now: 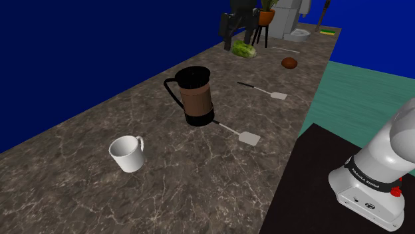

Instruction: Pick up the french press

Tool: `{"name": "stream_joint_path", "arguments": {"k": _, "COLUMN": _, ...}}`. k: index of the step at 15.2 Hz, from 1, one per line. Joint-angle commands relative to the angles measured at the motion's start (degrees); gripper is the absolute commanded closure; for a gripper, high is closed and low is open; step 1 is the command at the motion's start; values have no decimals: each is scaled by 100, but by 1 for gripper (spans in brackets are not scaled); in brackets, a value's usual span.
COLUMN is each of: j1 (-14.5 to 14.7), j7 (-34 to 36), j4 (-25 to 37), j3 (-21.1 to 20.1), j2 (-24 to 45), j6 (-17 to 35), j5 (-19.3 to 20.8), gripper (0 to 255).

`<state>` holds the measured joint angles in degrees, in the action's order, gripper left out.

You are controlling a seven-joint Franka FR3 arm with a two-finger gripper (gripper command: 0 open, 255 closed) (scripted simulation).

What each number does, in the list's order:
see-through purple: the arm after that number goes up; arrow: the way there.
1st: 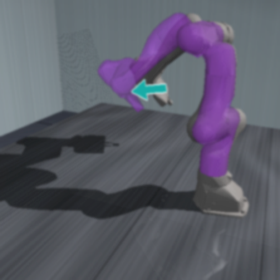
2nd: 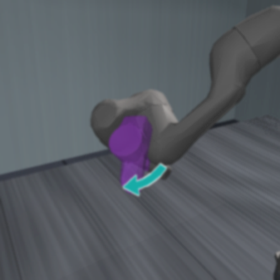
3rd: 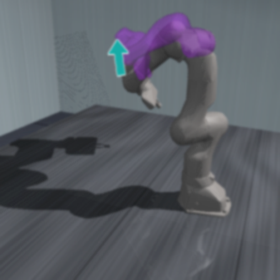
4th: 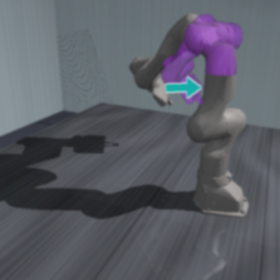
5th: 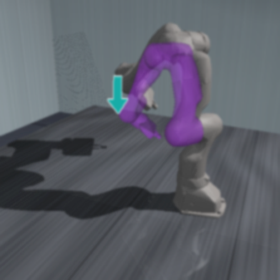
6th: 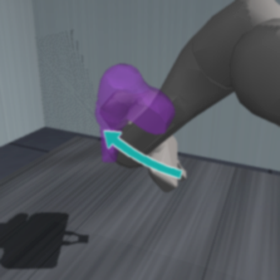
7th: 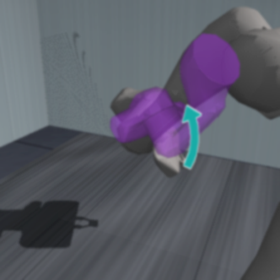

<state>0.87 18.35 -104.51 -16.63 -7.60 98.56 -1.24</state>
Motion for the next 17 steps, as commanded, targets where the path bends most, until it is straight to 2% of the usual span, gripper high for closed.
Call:
{"name": "stream_joint_path", "arguments": {"k": 1, "j1": 68, "j7": 199, "j4": 478, "j3": -139, "j2": 510, "j6": -96, "j5": 169, "gripper": 0}}
{"name": "stream_joint_path", "arguments": {"k": 6, "j1": 388, "j7": 651, "j4": 1993, "j3": -375, "j2": 1935, "j6": -551, "j5": 696, "gripper": 0}}
{"name": "stream_joint_path", "arguments": {"k": 12, "j1": 1100, "j7": 947, "j4": 4456, "j3": -396, "j2": 3842, "j6": -1507, "j5": 1334, "gripper": 0}}
{"name": "stream_joint_path", "arguments": {"k": 17, "j1": 1008, "j7": 975, "j4": 3849, "j3": -395, "j2": 3709, "j6": -1036, "j5": 1292, "gripper": 0}}
